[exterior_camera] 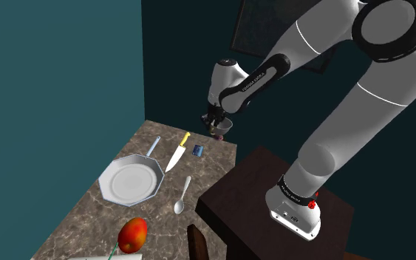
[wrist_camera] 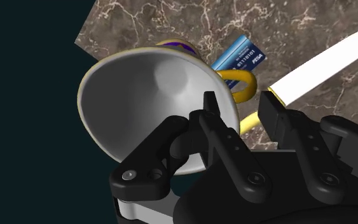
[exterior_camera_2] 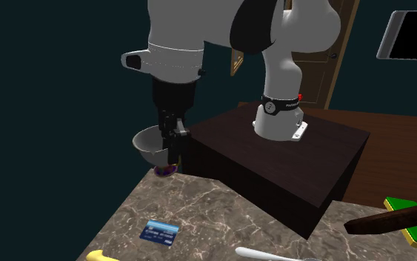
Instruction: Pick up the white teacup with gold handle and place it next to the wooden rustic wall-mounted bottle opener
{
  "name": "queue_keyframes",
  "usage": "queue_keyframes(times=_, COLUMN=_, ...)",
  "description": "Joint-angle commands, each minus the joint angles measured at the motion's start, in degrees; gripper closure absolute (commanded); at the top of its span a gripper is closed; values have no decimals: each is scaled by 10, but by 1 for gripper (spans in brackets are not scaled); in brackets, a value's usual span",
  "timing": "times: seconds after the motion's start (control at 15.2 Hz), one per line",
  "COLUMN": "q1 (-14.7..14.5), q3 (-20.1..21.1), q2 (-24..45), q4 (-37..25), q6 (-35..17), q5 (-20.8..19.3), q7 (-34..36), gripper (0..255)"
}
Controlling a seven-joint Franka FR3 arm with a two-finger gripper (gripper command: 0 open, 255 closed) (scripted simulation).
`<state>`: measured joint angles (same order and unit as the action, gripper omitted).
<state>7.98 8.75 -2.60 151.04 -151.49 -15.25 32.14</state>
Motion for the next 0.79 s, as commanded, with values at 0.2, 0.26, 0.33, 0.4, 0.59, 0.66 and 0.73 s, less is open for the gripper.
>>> queue_keyframes(times=0.2, q1=-6, q3=-1, q2=-42, q4=-5, q6=45, q5=31, q7=-27, gripper=255)
queue_keyframes(times=0.26, q1=-7, q3=-1, q2=-50, q4=-6, q6=54, q5=36, q7=-31, gripper=255)
queue_keyframes(times=0.33, q1=-8, q3=-1, q2=-57, q4=-8, q6=63, q5=40, q7=-35, gripper=255)
queue_keyframes(times=0.4, q1=-10, q3=-2, q2=-64, q4=-10, q6=71, q5=44, q7=-39, gripper=255)
queue_keyframes(times=0.59, q1=-13, q3=-3, q2=-85, q4=-17, q6=98, q5=55, q7=-49, gripper=255)
queue_keyframes(times=0.66, q1=-14, q3=-4, q2=-91, q4=-19, q6=107, q5=58, q7=-52, gripper=255)
queue_keyframes(times=0.73, q1=-15, q3=-5, q2=-98, q4=-22, q6=115, q5=61, q7=-55, gripper=255)
